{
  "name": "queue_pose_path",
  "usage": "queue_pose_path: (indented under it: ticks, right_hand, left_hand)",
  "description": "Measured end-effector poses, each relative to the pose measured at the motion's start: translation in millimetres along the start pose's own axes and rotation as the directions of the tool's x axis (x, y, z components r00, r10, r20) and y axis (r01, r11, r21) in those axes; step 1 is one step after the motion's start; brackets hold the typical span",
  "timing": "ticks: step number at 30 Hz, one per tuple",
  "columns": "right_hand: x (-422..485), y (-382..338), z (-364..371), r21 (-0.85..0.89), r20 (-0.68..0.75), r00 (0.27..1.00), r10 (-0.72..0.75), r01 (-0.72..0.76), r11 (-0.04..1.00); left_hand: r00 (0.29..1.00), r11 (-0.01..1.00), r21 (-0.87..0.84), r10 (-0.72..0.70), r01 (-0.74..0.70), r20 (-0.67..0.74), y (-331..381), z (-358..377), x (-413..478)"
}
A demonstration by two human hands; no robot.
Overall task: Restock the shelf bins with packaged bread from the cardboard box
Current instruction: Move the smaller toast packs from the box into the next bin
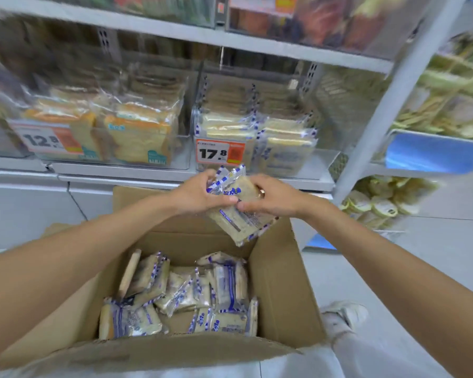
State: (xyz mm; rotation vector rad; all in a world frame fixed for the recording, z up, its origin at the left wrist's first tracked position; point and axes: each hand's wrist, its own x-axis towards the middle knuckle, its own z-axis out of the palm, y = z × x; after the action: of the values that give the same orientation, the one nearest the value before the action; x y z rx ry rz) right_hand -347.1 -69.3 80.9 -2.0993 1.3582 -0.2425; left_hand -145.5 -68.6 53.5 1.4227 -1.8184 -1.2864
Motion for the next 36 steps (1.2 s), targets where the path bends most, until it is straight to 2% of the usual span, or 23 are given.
queue_pose_path:
  ticks: [3, 5, 7, 11, 14, 17, 20, 22, 25, 28, 30, 33, 35, 36]
  right_hand:
    - [-21, 1, -47, -0.035, -0.159, 0.987, 0.01, -0.015, 0.999]
    - [-31, 5, -77, -0.13, -0.309, 0.951, -0.011, -0.03, 0.991]
    - [-39, 12, -104, -0.201, -0.435, 0.9, 0.001, -0.099, 0.975]
    - [-38, 37, -142, -0.27, -0.647, 0.762, -0.029, -0.193, 0.943]
    - [-25, 51, -158, -0.25, -0.723, 0.69, -0.026, -0.226, 0.941]
    - [-6, 58, -162, -0.258, -0.74, 0.672, -0.041, -0.228, 0.939]
    - [10, 60, -159, -0.327, -0.704, 0.709, -0.031, -0.285, 0.901]
    - [16, 63, -156, -0.322, -0.707, 0.707, 0.023, -0.35, 0.879]
    - [18, 69, -154, -0.252, -0.749, 0.643, 0.158, -0.497, 0.83]
    - [19, 73, -155, -0.187, -0.751, 0.576, 0.324, -0.655, 0.732]
    - [29, 72, -156, -0.244, -0.724, 0.592, 0.354, -0.7, 0.671]
    - [53, 67, -161, -0.413, -0.66, 0.657, 0.364, -0.723, 0.554]
    - [64, 69, -163, -0.508, -0.614, 0.719, 0.326, -0.676, 0.534]
    - [67, 73, -162, -0.529, -0.588, 0.75, 0.304, -0.641, 0.557]
  left_hand:
    - [0.968, 0.961, 0.195, 0.221, -0.195, -0.119, 49, -3, 28]
    - [0.913, 0.868, 0.385, 0.388, -0.314, -0.129, 78, -3, 49]
    - [0.883, 0.752, 0.56, 0.464, -0.348, -0.073, 99, -3, 74]
    - [0.885, 0.584, 0.749, 0.465, -0.315, 0.009, 110, -4, 128]
    - [0.932, 0.542, 0.8, 0.358, -0.258, 0.057, 106, -6, 157]
    - [0.954, 0.514, 0.823, 0.283, -0.24, 0.102, 93, -6, 173]
    - [0.948, 0.566, 0.786, 0.308, -0.249, 0.079, 82, -5, 176]
    - [0.939, 0.562, 0.784, 0.336, -0.265, 0.077, 80, -5, 177]
    - [0.931, 0.555, 0.784, 0.357, -0.278, 0.077, 79, -5, 176]
    - [0.932, 0.553, 0.786, 0.354, -0.277, 0.079, 79, -5, 176]
    - [0.932, 0.554, 0.785, 0.355, -0.276, 0.077, 78, -5, 176]
    - [0.933, 0.559, 0.783, 0.352, -0.274, 0.075, 79, -4, 174]
    - [0.932, 0.562, 0.78, 0.354, -0.276, 0.075, 79, -3, 173]
    - [0.933, 0.565, 0.778, 0.352, -0.276, 0.075, 79, -4, 173]
